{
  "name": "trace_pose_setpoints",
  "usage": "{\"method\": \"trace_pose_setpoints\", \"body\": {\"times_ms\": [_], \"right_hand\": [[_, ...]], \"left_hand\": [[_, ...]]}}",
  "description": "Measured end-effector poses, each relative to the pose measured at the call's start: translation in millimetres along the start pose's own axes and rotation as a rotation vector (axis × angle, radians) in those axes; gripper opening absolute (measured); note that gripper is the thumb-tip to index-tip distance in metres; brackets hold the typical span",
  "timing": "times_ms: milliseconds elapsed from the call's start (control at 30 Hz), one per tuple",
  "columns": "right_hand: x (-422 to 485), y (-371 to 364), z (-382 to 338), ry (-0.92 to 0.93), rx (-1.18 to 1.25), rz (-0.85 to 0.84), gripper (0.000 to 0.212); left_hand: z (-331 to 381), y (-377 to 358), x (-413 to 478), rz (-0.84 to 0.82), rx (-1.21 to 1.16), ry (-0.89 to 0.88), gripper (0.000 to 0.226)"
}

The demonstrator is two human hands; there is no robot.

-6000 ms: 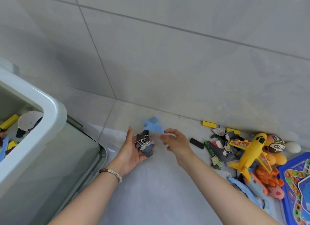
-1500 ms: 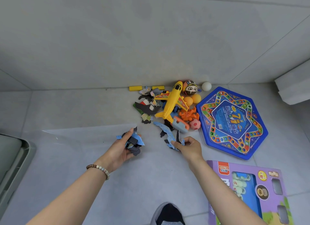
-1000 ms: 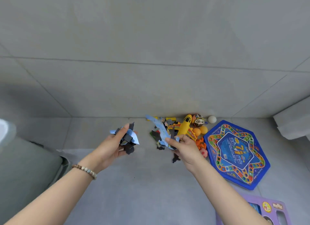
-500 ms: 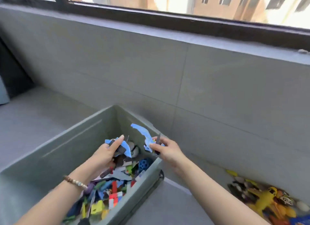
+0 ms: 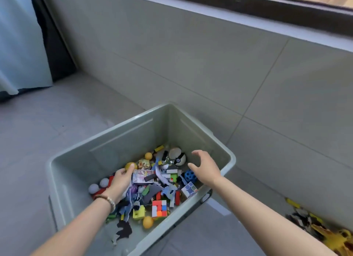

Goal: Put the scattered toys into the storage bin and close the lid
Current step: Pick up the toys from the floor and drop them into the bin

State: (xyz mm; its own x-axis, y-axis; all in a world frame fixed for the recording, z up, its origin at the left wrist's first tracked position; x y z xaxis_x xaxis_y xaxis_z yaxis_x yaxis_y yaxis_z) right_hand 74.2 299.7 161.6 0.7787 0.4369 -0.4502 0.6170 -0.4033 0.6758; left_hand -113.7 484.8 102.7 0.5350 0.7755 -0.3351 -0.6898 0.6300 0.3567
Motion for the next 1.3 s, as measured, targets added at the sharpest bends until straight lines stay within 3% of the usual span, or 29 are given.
{"method": "trace_pose_setpoints", "body": {"times_ms": [200, 367, 500, 800, 900, 1067, 1200, 1300], "right_hand": [[-14, 108, 65, 0.012, 0.013, 0.210, 0.044], [-43, 199, 181, -0.209, 0.024, 0.360, 0.045], [-85, 247, 300, -0.420, 0.101, 0.426, 0.046], [-134, 223, 505, -0.702, 0.229, 0.411, 0.040], [-132, 196, 554, -0.772, 0.381, 0.407, 0.053], [-117, 162, 616, -0.840, 0.642, 0.419, 0.062], [-101, 141, 642, -0.828, 0.681, 0.440, 0.056], [-90, 129, 652, -0.824, 0.668, 0.496, 0.055]], "left_hand": [[95, -62, -6, -0.130, 0.187, -0.396, 0.052], [184, -166, -51, -0.271, 0.371, -0.785, 0.057], [203, -284, -102, -0.451, 0.480, -0.937, 0.060], [102, -498, -179, -0.922, 0.656, -0.763, 0.064], [67, -545, -199, -1.036, 0.698, -0.738, 0.064], [15, -609, -216, -1.120, 0.653, -0.631, 0.067], [-17, -642, -223, -1.142, 0.575, -0.539, 0.068], [-32, -657, -229, -1.158, 0.524, -0.536, 0.053]]}}
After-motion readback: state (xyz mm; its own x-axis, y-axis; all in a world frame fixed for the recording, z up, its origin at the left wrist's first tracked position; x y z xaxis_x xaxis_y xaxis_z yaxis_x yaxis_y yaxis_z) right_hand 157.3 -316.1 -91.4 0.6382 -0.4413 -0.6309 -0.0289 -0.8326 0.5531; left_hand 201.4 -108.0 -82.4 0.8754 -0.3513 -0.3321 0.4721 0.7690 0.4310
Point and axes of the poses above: each hand's wrist, its own x-axis towards the middle knuckle, its own y-axis out of the back of the hand, z = x × y, the point moved 4 cm from there along x, towards the middle knuckle, and after that the axes turned 15 degrees about -y, right-handed, at the moved point
